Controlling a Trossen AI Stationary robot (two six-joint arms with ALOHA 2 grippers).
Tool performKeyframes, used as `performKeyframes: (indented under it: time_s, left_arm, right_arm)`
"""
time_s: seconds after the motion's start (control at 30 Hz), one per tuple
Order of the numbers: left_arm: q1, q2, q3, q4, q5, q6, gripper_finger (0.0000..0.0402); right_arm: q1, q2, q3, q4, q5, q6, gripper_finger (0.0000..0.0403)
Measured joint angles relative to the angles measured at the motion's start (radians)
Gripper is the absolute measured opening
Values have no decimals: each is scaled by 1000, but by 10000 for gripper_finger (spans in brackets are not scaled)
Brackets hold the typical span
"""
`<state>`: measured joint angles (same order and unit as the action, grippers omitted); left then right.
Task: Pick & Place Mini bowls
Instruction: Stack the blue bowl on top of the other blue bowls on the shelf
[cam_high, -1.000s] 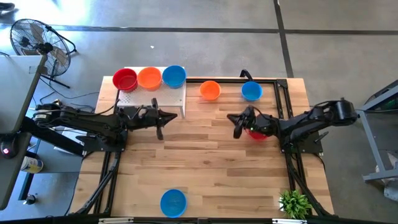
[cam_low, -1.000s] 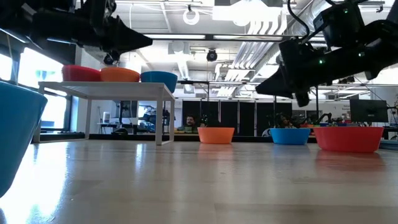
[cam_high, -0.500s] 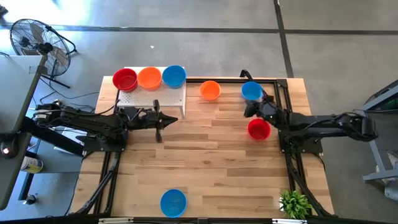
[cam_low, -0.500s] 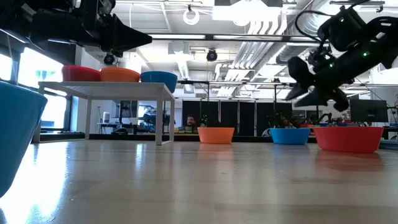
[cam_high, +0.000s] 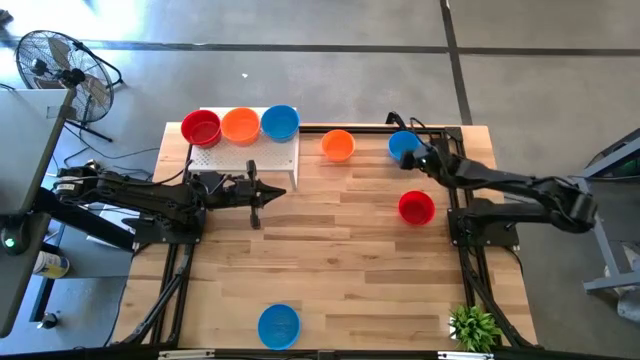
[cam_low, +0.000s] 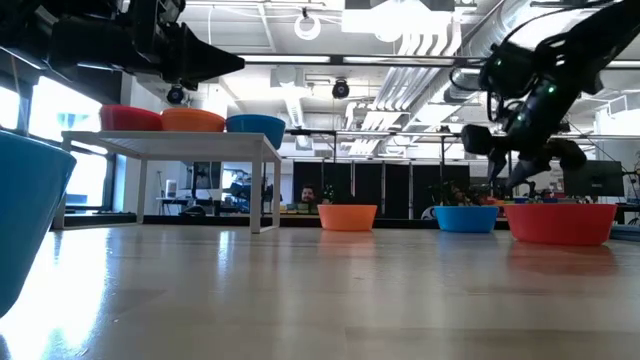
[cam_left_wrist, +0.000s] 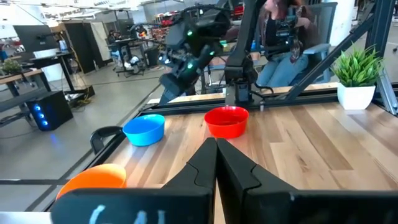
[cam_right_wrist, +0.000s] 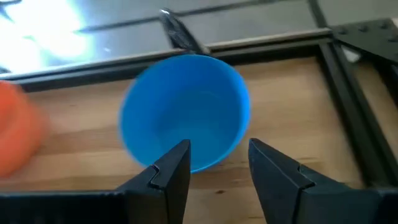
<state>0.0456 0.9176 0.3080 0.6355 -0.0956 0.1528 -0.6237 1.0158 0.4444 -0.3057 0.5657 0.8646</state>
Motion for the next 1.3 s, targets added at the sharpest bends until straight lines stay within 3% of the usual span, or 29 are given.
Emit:
performKeyframes:
  time_s: [0.4,0.57,0.73,0.9,1.1,1.3]
  left_arm:
    - [0,0,0,23,16,25,1]
    - [0,0,0,23,16,26,1]
    - [0,0,0,22,17,26,1]
    - [0,0,0,21,18,26,1]
    - [0,0,1,20,19,26,1]
    - [0,0,1,19,19,26,1]
  right_arm:
    - [-174,233,54,71,-105,-33,164]
    - [-186,326,54,154,-141,-34,135]
    - [-186,382,54,196,-154,-40,81]
    - [-166,355,52,206,-155,-85,9]
    - [-129,251,101,127,-202,-150,6]
    - [55,168,209,-24,-225,-183,5]
